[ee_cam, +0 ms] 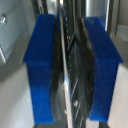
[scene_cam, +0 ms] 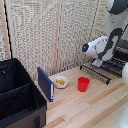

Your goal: With care, position your gripper close to the oven tray handle. Make sure to grip the handle tightly. Delicately and attentively pull the tray out from the oven.

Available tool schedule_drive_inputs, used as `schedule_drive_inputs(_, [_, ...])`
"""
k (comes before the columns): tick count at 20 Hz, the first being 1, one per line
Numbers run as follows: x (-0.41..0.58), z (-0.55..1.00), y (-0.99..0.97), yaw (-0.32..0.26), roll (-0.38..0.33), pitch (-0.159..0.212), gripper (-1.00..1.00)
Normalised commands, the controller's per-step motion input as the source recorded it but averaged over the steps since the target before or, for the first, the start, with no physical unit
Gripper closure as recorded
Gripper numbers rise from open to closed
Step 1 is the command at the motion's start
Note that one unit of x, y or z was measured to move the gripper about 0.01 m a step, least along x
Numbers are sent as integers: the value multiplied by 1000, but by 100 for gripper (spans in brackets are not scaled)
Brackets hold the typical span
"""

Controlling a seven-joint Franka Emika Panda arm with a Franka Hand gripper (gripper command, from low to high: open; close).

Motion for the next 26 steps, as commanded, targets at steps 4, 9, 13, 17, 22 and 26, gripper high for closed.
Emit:
schedule_drive_inputs(4, [0, 7, 246, 233, 107, 37, 100])
schedule_drive_inputs(9, [0, 0, 521, 138, 104, 5, 100])
schedule_drive_inputs(13, [0, -12, 782, 56, 77, 0, 100])
schedule_drive_inputs(17, [0, -69, 958, 7, 26, -22, 100])
schedule_drive_inputs(22, [0, -113, 998, 0, 1, -48, 100])
schedule_drive_inputs(26, [-11, -60, 901, -2, -8, -66, 100])
